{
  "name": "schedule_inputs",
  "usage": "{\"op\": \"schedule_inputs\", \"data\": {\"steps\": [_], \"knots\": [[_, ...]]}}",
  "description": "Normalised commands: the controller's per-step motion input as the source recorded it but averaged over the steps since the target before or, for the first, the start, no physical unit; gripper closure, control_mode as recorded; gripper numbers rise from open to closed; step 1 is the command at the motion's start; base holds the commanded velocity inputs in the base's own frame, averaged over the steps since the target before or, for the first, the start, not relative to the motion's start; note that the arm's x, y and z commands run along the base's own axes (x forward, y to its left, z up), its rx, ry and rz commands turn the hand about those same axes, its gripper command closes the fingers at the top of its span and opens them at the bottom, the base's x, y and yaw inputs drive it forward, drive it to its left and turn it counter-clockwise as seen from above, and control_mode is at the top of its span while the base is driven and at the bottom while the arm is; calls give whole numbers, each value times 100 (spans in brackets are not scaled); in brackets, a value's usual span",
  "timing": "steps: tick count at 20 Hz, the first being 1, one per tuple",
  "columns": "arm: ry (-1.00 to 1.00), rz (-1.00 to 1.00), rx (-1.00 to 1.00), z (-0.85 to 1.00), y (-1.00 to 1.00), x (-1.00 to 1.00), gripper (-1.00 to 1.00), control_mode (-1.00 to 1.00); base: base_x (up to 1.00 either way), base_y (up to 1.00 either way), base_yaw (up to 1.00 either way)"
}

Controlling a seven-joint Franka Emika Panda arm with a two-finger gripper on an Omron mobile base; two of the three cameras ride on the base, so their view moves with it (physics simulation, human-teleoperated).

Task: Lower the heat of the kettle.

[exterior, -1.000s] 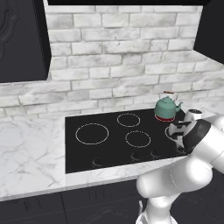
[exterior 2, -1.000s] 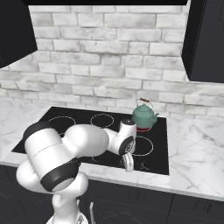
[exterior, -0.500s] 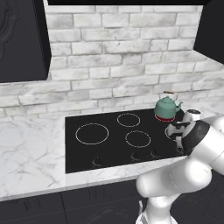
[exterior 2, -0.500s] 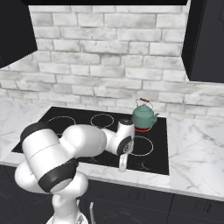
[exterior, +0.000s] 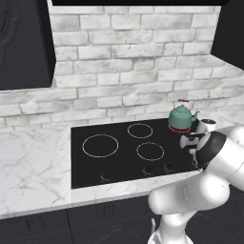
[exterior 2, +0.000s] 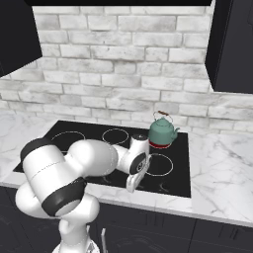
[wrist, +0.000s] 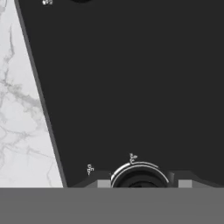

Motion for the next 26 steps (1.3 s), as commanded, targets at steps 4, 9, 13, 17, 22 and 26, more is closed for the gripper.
{"op": "schedule_inputs", "data": {"steps": [4, 9, 13, 17, 22, 26], "knots": [[0, -28, 0, 0, 0, -10, 100, -100, 0, 0, 0], [0, -27, 0, 0, 0, -11, 100, -100, 0, 0, 0], [0, -27, 1, 0, 0, -10, 100, -100, 0, 0, 0], [0, -27, 2, 0, 0, -9, 100, -100, 0, 0, 0], [0, -27, 2, 0, 0, -11, 100, -100, 0, 0, 0], [0, -27, 2, 0, 0, -13, 100, -100, 0, 0, 0]]}}
